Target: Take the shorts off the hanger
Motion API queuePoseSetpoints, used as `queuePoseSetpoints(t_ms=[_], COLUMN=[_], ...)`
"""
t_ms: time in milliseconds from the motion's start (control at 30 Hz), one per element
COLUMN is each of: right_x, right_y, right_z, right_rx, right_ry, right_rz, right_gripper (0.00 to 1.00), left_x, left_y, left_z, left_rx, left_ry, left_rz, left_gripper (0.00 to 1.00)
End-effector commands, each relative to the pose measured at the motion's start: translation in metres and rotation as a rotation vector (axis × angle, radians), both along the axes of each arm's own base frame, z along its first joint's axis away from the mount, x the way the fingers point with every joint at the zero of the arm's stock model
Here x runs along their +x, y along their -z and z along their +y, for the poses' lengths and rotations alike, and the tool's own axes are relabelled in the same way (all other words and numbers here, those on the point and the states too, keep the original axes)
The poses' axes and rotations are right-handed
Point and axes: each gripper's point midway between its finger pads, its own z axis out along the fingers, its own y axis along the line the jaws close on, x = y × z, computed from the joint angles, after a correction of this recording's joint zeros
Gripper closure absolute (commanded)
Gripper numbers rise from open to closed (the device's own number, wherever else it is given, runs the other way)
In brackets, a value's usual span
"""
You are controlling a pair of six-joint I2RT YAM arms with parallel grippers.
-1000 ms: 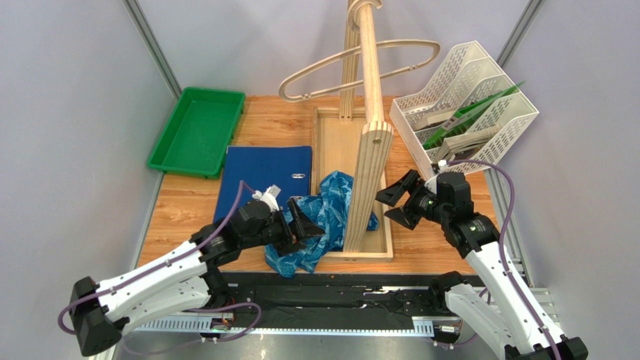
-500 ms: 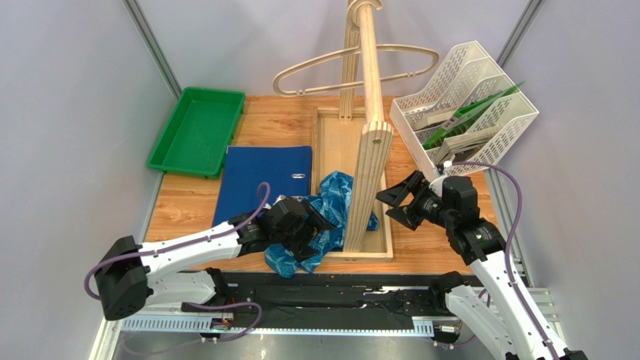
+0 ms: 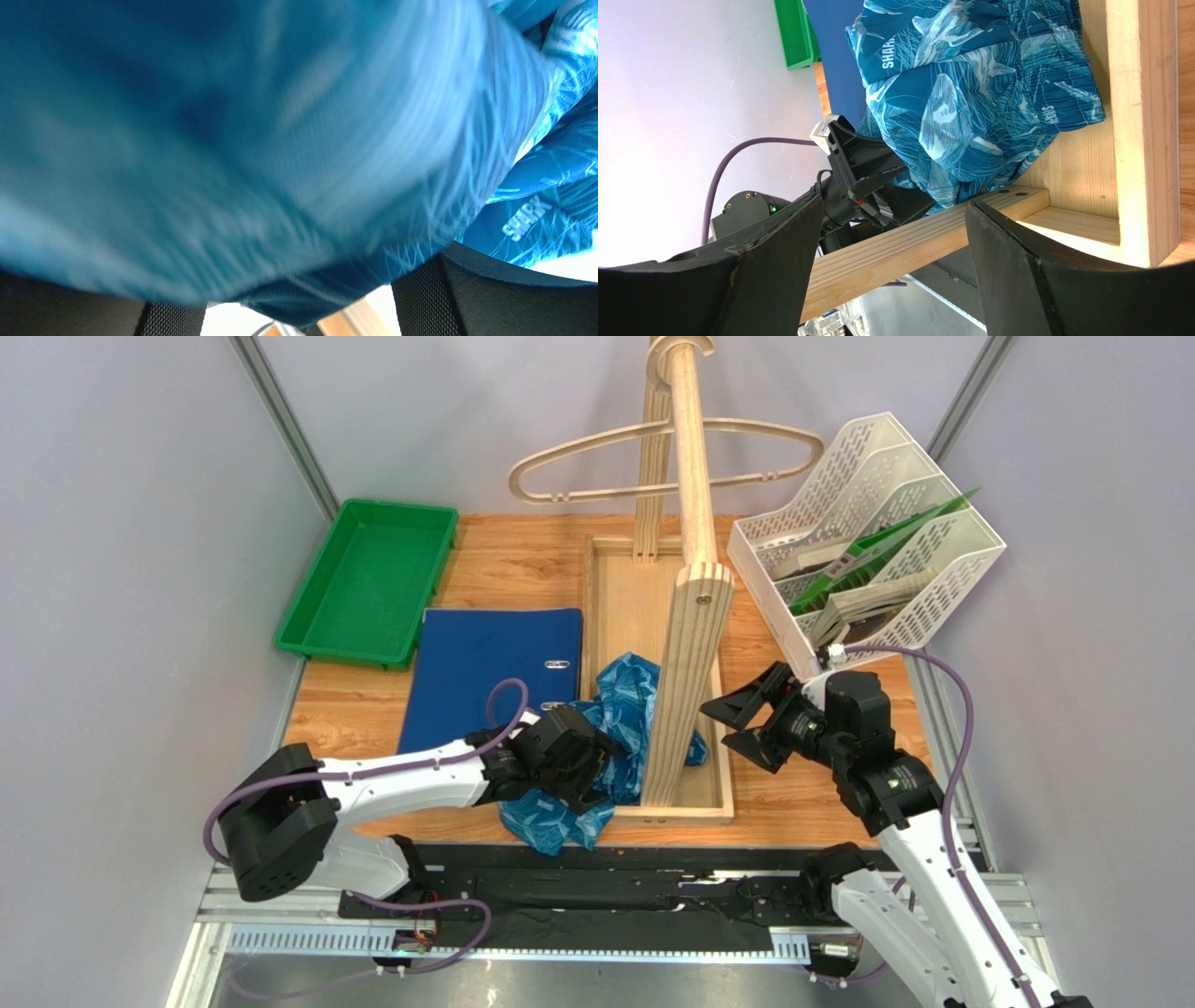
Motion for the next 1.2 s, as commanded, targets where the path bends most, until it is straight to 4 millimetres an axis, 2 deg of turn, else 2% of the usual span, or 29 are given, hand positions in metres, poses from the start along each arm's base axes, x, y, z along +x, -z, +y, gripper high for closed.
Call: queuePoseSetpoints(t_ms=[0, 100, 200, 300, 333, 367, 533, 733, 833, 933, 967, 1000, 1033, 1100, 1133, 1167], right_x=[0.001, 0.001, 0.000, 0.000, 0.001, 0.000, 0.002, 0.003, 0.004, 0.006, 0.006, 0.006, 0.006, 0.007, 0.008, 0.008], right_y=[-0.004, -0.003, -0.002, -0.002, -0.001, -0.001, 0.001, 0.003, 0.004, 0.006, 0.005, 0.006, 0.005, 0.005, 0.005, 0.005], right_z=[-0.002, -0.002, -0.002, -0.003, -0.003, -0.002, -0.002, -0.003, -0.003, -0.002, -0.002, -0.002, -0.002, -0.001, -0.001, -0.001], right_rx=[0.014, 0.013, 0.010, 0.009, 0.008, 0.010, 0.003, -0.004, -0.004, -0.004, -0.002, -0.003, -0.003, -0.001, -0.002, -0.002], right_ry=[0.019, 0.017, 0.014, 0.018, 0.020, 0.019, 0.021, 0.024, 0.023, 0.023, 0.022, 0.022, 0.020, 0.021, 0.022, 0.020], right_rz=[-0.021, -0.022, -0.020, -0.022, -0.020, -0.017, -0.011, -0.008, -0.005, -0.001, -0.005, -0.001, -0.003, -0.003, -0.002, -0.004], right_gripper=[0.21, 0.21, 0.21, 0.21, 0.21, 0.21, 0.21, 0.22, 0.22, 0.22, 0.22, 0.22, 0.21, 0.22, 0.22, 0.22], left_x=[0.020, 0.024, 0.027, 0.029, 0.029, 0.028, 0.023, 0.009, 0.003, -0.004, -0.006, -0.008, -0.009, -0.012, -0.013, -0.012], left_y=[0.006, 0.008, 0.003, -0.007, -0.010, -0.016, -0.039, -0.086, -0.103, -0.126, -0.139, -0.142, -0.155, -0.164, -0.178, -0.183], left_z=[0.000, -0.005, -0.012, -0.018, -0.019, -0.022, -0.031, -0.037, -0.036, -0.034, -0.031, -0.029, -0.024, -0.018, -0.013, -0.011], left_rx=[0.002, 0.013, -0.005, -0.029, -0.034, -0.047, -0.104, -0.234, -0.263, -0.303, -0.327, -0.325, -0.344, -0.345, -0.361, -0.349], left_ry=[-0.093, -0.065, -0.027, 0.007, 0.012, 0.022, 0.086, 0.165, 0.211, 0.250, 0.255, 0.265, 0.264, 0.282, 0.279, 0.294], left_rz=[-0.047, -0.085, -0.130, -0.174, -0.178, -0.176, -0.215, -0.278, -0.322, -0.373, -0.398, -0.411, -0.448, -0.506, -0.550, -0.590], left_gripper=[0.16, 0.22, 0.38, 0.67, 0.95, 1.00, 1.00, 1.00, 1.00, 1.00, 1.00, 1.00, 1.00, 1.00, 1.00, 1.00])
